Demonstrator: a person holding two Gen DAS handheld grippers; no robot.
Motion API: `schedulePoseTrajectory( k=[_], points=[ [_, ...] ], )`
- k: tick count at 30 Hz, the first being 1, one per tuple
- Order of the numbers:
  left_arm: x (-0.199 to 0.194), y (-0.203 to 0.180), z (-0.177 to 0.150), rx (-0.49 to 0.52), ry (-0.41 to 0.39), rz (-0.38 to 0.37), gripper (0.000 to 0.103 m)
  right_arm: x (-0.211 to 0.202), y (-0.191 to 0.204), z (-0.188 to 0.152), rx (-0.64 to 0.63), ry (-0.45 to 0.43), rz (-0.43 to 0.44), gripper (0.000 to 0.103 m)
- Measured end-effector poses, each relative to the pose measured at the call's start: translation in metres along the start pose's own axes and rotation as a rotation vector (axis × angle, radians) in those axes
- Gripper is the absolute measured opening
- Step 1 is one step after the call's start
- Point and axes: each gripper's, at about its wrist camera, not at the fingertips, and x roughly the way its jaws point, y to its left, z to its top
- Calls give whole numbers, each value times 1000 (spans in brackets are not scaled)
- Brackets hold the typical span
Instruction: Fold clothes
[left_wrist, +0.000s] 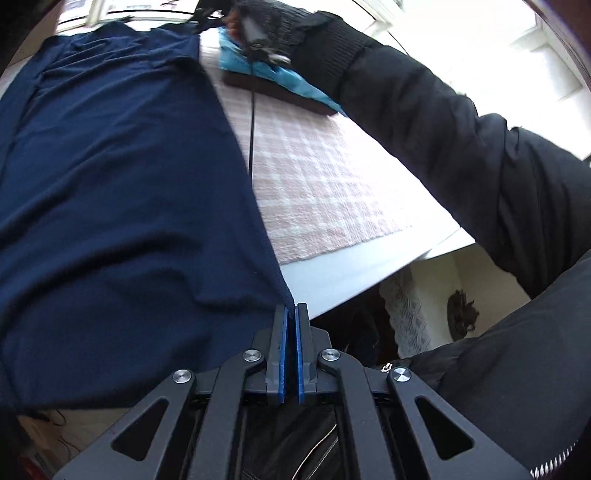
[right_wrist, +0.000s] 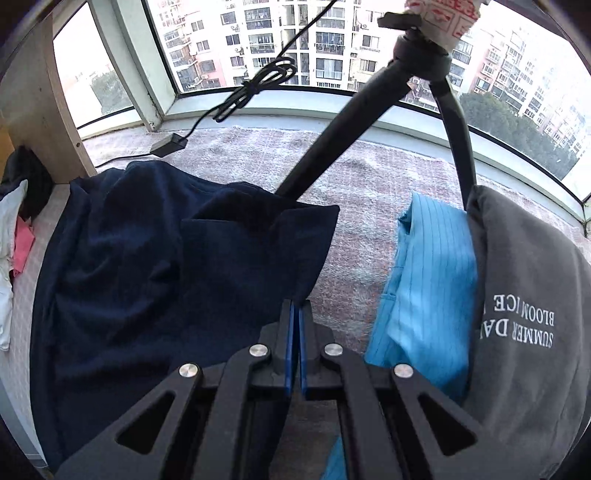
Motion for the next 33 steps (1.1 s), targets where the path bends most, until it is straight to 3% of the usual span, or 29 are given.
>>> schedulePoseTrajectory(
  k=[4,9,18,21,27,33],
  points=[
    [-27,24,-16,-67,-54,42,3,-28,32,11,-44,-44,39,2],
    [-48,68,-42,-189,-104,97,3,-36,105,36,-111,-77,85,2],
    [-77,136,-80,-368,-168,164,3,2,229,38,-238,-40,56,2],
    [-77,149,-83,-388,-163,155,3,23,249,34,-275,-35,-22,2],
    [-76,175,-91,-427,-153,137,3,34,245,40,-261,-24,-57,2],
    [-70,201,-94,-467,-116,133,5,44,244,36,-304,44,-31,7]
  ],
)
